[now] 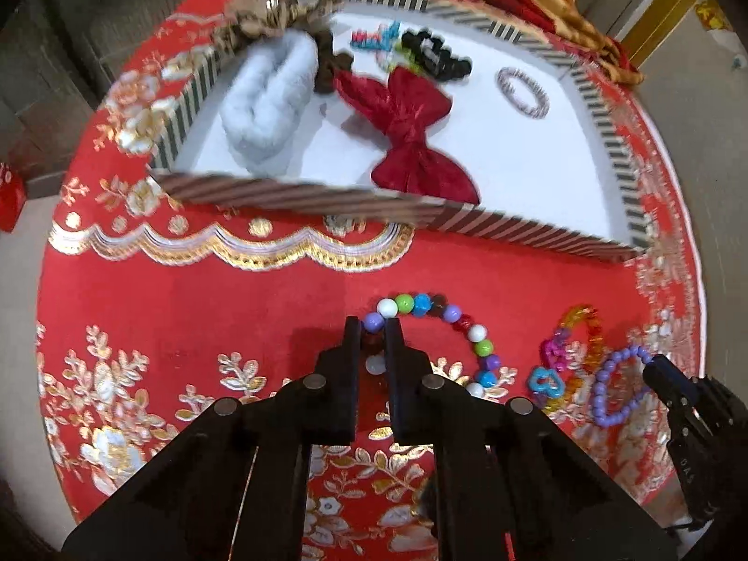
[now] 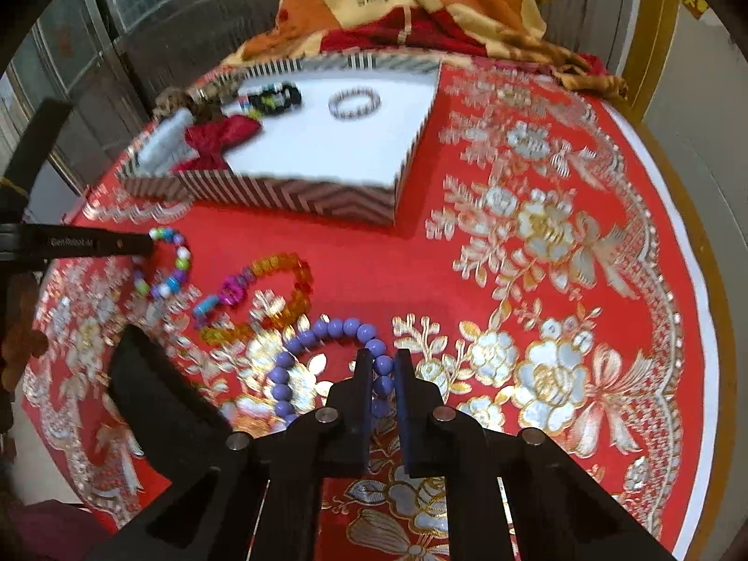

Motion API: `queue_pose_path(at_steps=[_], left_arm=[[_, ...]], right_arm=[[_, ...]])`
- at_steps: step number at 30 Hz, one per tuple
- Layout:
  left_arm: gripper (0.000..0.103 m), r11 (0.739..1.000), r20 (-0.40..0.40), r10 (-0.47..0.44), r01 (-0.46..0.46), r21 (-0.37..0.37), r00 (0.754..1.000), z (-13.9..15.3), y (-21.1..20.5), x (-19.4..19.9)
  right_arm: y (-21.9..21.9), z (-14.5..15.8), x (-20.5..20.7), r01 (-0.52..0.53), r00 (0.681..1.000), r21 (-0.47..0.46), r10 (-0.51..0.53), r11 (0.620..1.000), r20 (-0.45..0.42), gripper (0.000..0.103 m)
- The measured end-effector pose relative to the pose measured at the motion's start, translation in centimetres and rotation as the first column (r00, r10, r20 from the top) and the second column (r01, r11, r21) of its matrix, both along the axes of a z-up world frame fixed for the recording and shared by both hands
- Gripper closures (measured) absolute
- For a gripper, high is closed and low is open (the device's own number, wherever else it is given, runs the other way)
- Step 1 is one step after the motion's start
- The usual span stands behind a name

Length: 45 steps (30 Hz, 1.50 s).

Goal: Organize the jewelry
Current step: 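Grasp multicolour bead bracelet with left gripper while right gripper grasps purple bead bracelet, then carry both bracelets into the tray and open both grippers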

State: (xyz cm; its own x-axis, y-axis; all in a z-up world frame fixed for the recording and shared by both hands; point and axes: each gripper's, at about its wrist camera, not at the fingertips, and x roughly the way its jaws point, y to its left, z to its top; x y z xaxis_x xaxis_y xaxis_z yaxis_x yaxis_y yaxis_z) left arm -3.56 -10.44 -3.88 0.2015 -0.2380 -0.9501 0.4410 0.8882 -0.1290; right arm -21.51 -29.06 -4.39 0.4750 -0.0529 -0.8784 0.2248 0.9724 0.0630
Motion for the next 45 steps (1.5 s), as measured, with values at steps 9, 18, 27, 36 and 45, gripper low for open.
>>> queue_pose_path(at_steps=[9, 18, 27, 36, 45], left_arm=[[0.095, 0.995, 0.085, -0.064, 0.070, -0.069, 0.994, 5.9, -0.2, -0.4], [0.095, 0.987, 0.185, -0.098, 0.120, -0.111, 0.978, 11.4, -1.4, -0.4], [0.095, 0.981, 0.251, -0.132, 0.163, -0.104, 0.959, 13.5, -4.2, 0.2], [0.095, 0.980, 0.259, -0.155, 0.182, -0.082, 0.953, 13.1, -7.2, 1.6], [0.095, 0.984, 0.230, -0.155, 0.171, -0.051, 0.961, 11.2, -10.1, 3.8]], right_arm=[[-0.2, 4.9, 0.3, -0.017, 0.996, -0.007, 0.017, 1.000, 0.086, 0.095], [-0.5, 9.5, 1.6, -0.034, 0.987, -0.068, 0.044, 0.997, 0.153, 0.095], [-0.7, 11.9, 3.8, -0.051, 0.980, -0.099, 0.069, 0.994, 0.188, 0.095], [-0.8, 12.5, 6.2, -0.082, 0.976, -0.111, 0.103, 0.990, 0.193, 0.095], [-1.7, 11.5, 8.9, -0.105, 0.977, -0.085, 0.118, 0.991, 0.176, 0.095]])
